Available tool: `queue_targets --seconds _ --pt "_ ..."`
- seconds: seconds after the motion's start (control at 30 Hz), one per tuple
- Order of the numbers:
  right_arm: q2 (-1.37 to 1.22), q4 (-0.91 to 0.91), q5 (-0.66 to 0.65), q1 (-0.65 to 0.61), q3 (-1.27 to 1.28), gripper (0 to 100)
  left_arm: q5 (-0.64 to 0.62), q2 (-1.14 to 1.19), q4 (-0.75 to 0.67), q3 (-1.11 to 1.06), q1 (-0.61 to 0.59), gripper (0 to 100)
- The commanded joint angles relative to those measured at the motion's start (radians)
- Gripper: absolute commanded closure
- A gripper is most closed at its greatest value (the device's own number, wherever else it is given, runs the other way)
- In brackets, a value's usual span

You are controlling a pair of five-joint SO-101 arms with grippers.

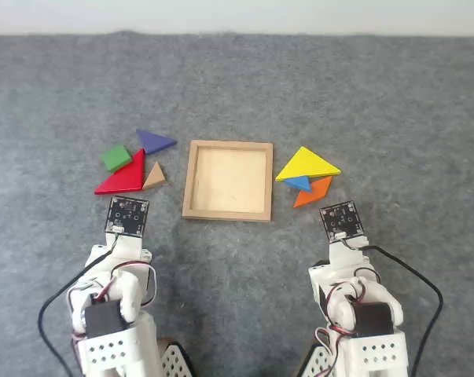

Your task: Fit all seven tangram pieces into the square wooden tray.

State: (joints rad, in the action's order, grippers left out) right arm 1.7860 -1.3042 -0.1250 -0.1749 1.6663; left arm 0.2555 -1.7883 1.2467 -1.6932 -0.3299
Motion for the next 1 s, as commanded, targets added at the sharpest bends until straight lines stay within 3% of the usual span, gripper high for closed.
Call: queue_targets --seconds 0.0,0.33,0.53,0.7,0.77,0.87,0.97 --pt "0.027 -0.005 0.006 -0.005 0.017 99.1 0.006 -0.008 0.003 0.01 -0.005 98" --pt "0.027 -0.005 0.006 -0.005 0.017 99.1 0.006 -0.011 -0.006 0.012 -0.006 98" --pt "0.027 0.002 0.011 -0.008 0.017 99.1 0.021 -0.038 -0.098 0.139 -0.037 98" --pt "0.028 0.001 0.005 -0.01 0.017 99.0 0.247 -0.035 -0.212 0.348 -0.04 98" --pt "0.028 0.01 0.005 -0.013 0.017 99.0 0.253 -0.025 -0.209 0.433 -0.038 98" --pt "0.028 0.036 0.003 -0.064 0.017 99.0 0.255 0.101 -0.204 0.529 -0.043 93" --pt "0.027 0.143 -0.035 -0.18 0.017 98.9 0.187 0.377 -0.201 0.653 -0.051 90"
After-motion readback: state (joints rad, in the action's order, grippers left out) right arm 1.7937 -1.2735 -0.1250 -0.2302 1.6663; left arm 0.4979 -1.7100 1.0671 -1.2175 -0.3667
